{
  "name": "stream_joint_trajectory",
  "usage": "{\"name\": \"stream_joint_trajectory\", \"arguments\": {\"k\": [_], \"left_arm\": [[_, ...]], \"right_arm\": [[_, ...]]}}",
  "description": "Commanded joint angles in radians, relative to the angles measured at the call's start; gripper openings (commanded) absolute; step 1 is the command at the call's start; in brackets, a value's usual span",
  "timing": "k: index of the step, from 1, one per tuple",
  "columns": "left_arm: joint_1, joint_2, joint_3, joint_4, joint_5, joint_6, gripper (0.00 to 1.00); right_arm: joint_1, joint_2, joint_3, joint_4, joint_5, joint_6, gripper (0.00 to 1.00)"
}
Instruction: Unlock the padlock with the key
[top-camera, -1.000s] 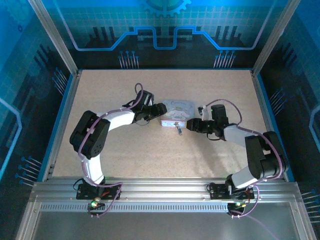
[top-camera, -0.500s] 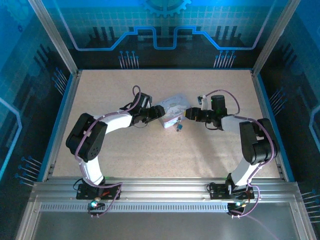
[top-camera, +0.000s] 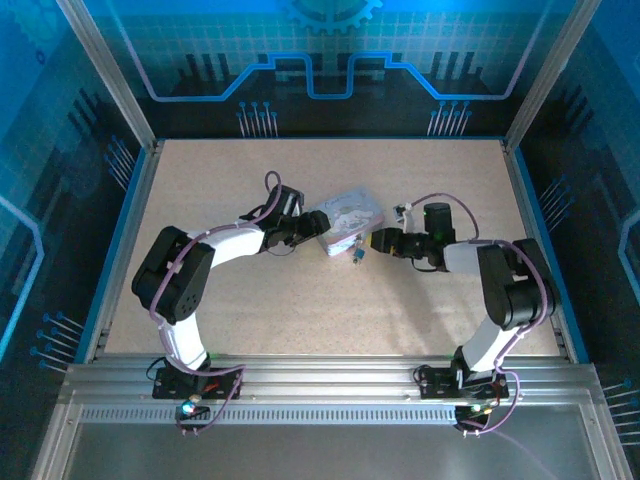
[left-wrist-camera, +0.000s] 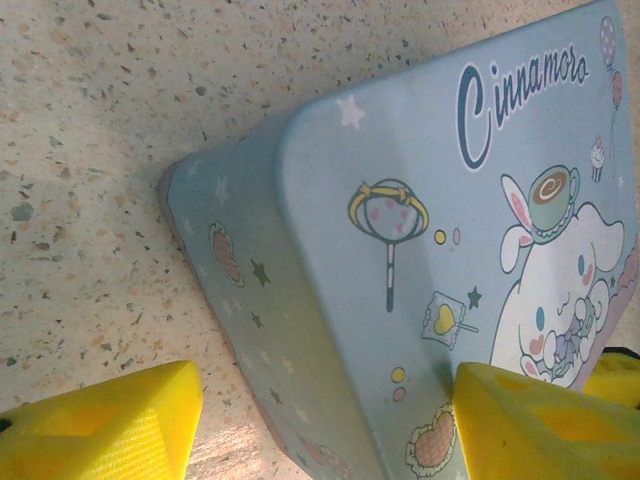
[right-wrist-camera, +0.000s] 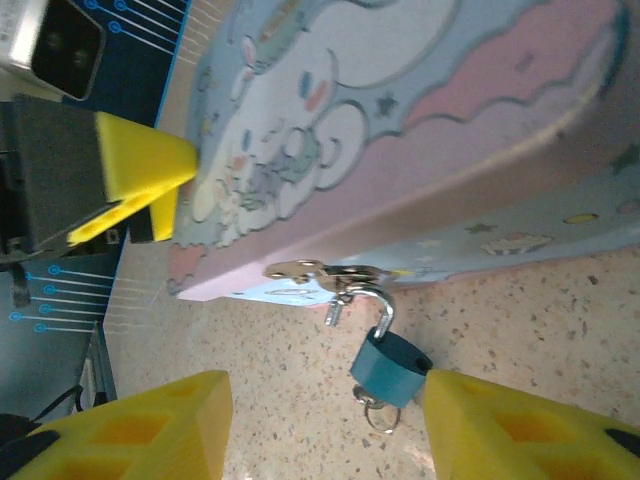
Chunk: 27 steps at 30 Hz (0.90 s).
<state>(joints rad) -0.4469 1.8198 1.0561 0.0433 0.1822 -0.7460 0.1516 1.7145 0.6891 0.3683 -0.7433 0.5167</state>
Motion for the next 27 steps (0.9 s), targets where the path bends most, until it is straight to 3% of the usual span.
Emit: {"name": "stream_joint_trajectory", "arguments": {"k": [1, 14, 27], "left_arm": [[-0.004, -0.014, -0.014, -0.047, 0.026, -0.009, 0.67], [-0.006, -0.009, -0.018, -0.026, 0.031, -0.027, 0.67], [-0.006, -0.01, -0.018, -0.014, 0.039, -0.037, 0.66]], "right_arm": [[0.017, 0.041, 0.025, 0.029, -0.035, 0.023, 0.51], [0.058, 0.128, 0.049, 0.077, -0.015, 0.061, 0.35], [0.082, 0.163, 0.038, 0.115, 0.019, 0.103, 0.29]]}}
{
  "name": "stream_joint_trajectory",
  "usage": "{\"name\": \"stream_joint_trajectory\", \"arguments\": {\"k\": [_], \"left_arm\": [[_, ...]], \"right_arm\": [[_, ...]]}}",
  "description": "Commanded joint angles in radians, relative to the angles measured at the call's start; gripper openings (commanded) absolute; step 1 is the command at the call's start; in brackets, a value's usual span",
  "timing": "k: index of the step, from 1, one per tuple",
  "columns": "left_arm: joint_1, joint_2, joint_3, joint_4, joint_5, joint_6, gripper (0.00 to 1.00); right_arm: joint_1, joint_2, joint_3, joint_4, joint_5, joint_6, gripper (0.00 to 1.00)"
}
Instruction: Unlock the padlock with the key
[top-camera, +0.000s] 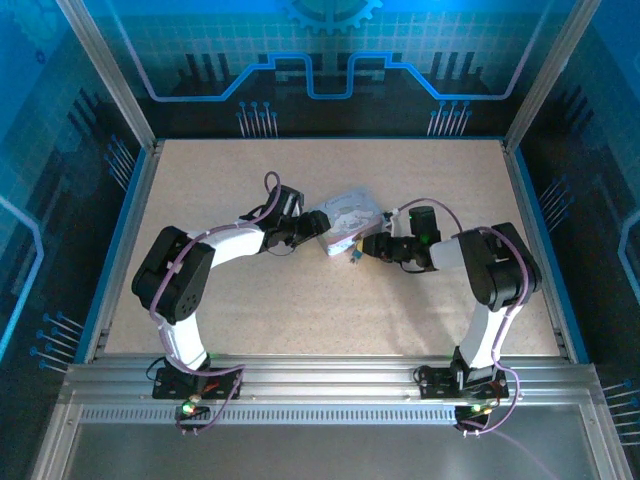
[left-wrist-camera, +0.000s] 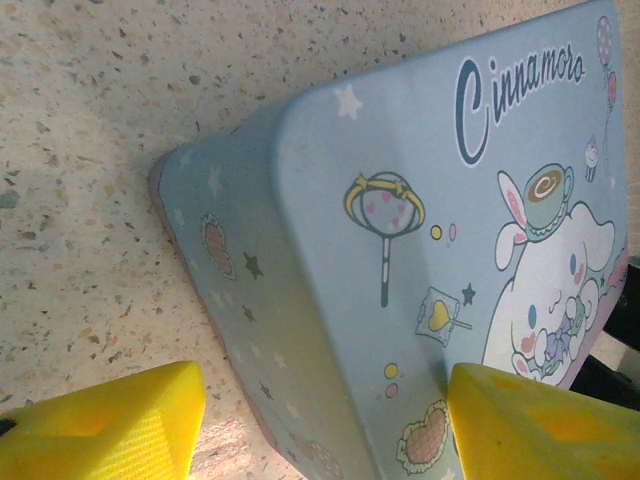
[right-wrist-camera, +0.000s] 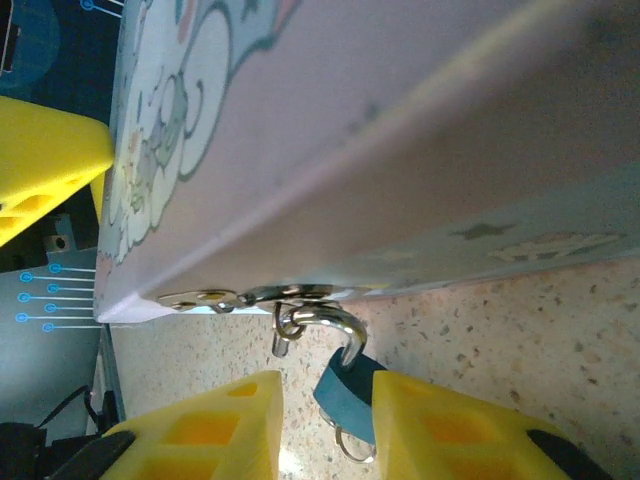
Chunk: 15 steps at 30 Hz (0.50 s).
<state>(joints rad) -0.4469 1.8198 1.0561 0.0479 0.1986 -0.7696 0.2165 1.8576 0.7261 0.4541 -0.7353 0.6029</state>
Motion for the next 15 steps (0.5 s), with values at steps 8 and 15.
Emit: {"name": "stream_joint_trajectory", "arguments": {"k": [8, 15], "left_arm": [[-0.006, -0.011, -0.024, -0.012, 0.022, -0.018, 0.66], [-0.006, -0.013, -0.03, -0.007, 0.022, -0.02, 0.66]], "right_arm": [[0.02, 0.037, -0.009, 0.077, 0.029, 0.056, 0.26], [0.024, 0.047, -0.019, 0.138, 0.048, 0.087, 0.22]]}}
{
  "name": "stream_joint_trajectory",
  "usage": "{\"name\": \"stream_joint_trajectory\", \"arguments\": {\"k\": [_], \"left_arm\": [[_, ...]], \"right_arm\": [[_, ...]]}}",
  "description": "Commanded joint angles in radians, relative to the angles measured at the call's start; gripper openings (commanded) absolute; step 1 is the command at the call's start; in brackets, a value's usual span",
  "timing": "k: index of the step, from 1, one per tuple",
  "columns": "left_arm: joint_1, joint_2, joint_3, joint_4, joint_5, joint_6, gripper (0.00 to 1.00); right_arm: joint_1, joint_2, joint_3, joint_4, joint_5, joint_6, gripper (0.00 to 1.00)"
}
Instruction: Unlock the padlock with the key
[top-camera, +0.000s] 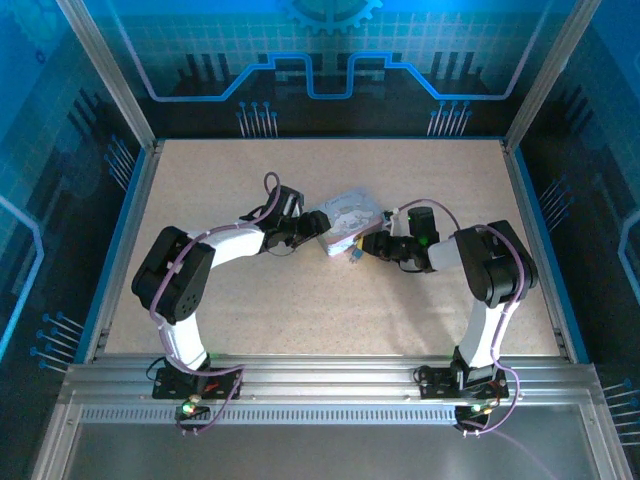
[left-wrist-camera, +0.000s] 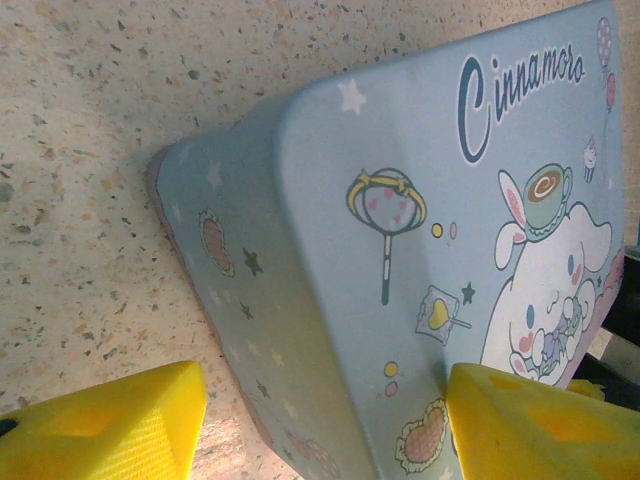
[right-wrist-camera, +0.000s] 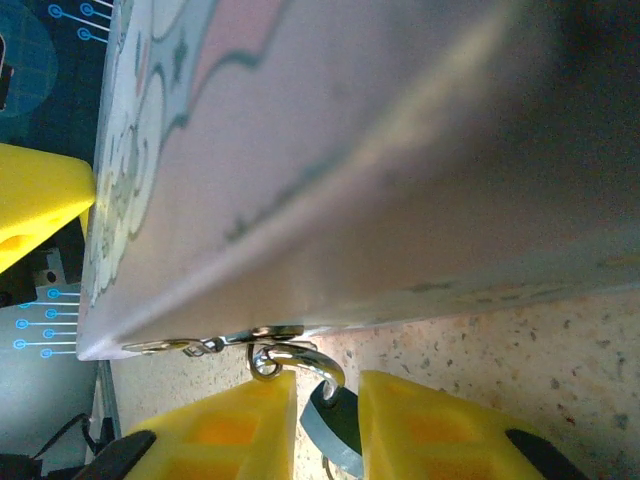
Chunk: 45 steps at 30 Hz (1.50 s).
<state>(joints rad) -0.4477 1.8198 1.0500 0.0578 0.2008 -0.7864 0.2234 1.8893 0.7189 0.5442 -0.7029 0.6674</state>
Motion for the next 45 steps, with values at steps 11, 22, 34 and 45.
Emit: {"name": "stream_joint_trajectory", "arguments": {"k": [11, 22, 34, 45], "left_arm": [[-0.004, -0.019, -0.031, -0.021, 0.011, -0.001, 0.65], [-0.005, -0.019, -0.043, -0.012, 0.009, -0.004, 0.65], [-0.005, -0.02, -0.049, -0.006, 0.011, -0.002, 0.66], [-0.003, -0.137, -0.065, -0.008, -0.037, 0.065, 0.74]], "right_arm": [[0.01, -0.023, -0.041, 0.073, 0.038, 0.044, 0.04], [-0.022, -0.088, -0.064, 0.096, 0.063, 0.09, 0.01], [-0.041, -0.12, -0.09, 0.106, 0.118, 0.153, 0.0], [-0.073, -0.307, -0.122, -0.13, 0.179, 0.02, 0.0]]}}
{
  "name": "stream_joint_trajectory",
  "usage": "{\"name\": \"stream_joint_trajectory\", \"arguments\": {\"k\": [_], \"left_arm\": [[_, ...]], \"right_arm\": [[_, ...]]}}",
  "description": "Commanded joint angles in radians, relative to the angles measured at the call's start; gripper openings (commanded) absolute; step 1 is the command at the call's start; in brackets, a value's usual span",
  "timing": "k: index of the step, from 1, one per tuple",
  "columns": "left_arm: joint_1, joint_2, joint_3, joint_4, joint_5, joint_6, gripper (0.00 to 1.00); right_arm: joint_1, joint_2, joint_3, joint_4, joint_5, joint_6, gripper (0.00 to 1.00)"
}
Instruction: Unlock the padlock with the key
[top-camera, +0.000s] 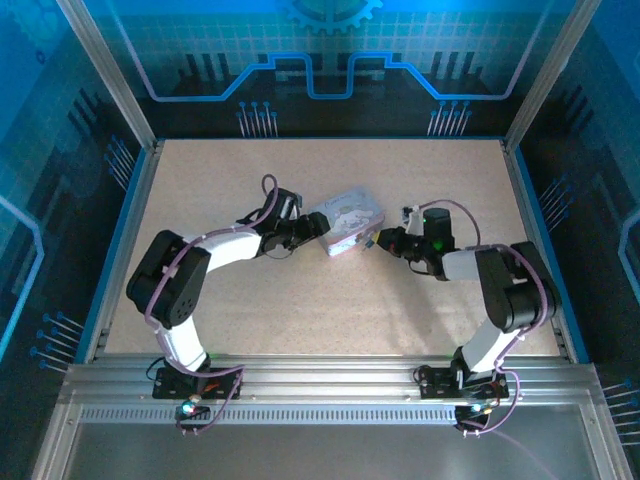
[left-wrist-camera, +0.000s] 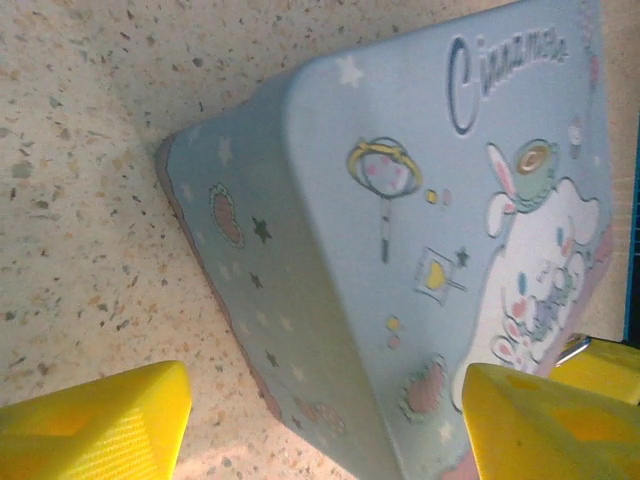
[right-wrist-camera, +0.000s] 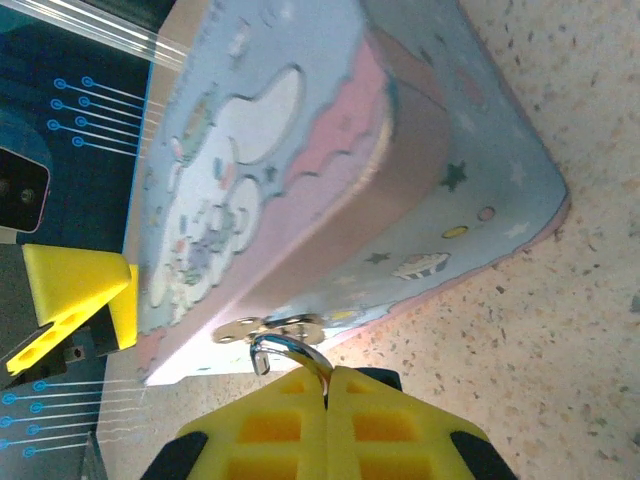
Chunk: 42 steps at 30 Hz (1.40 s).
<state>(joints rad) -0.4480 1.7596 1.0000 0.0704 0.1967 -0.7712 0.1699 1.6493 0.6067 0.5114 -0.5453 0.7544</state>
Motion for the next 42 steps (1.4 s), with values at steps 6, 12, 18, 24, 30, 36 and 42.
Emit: {"name": "stream_joint_trajectory", "arguments": {"k": [6, 12, 18, 24, 30, 36, 42], "left_arm": [[0.002, -0.218, -0.073, -0.031, -0.153, 0.143, 0.87], [0.005, -0.371, -0.165, -0.021, -0.26, 0.22, 0.92], [0.036, -0.48, -0.254, -0.024, -0.336, 0.256, 0.97], [0.063, -0.535, -0.295, -0.033, -0.335, 0.253, 0.98], [0.072, -0.585, -0.311, -0.048, -0.336, 0.256, 0.98], [0.085, -0.634, -0.325, -0.07, -0.341, 0.26, 0.98], [0.099, -0.673, -0.334, -0.087, -0.342, 0.263, 0.99]], "right_arm": [[-0.018, -0.258, -0.004, -0.423, 0.055, -0.189, 0.0], [0.009, -0.445, 0.031, -0.804, 0.141, -0.304, 0.0], [0.072, -0.525, 0.068, -1.09, 0.216, -0.367, 0.01], [0.182, -0.464, 0.069, -1.125, 0.287, -0.355, 0.01], [0.271, -0.328, 0.108, -1.032, 0.311, -0.324, 0.02], [0.305, -0.248, 0.122, -0.957, 0.307, -0.31, 0.12], [0.297, -0.287, 0.138, -0.982, 0.346, -0.334, 0.28]]}}
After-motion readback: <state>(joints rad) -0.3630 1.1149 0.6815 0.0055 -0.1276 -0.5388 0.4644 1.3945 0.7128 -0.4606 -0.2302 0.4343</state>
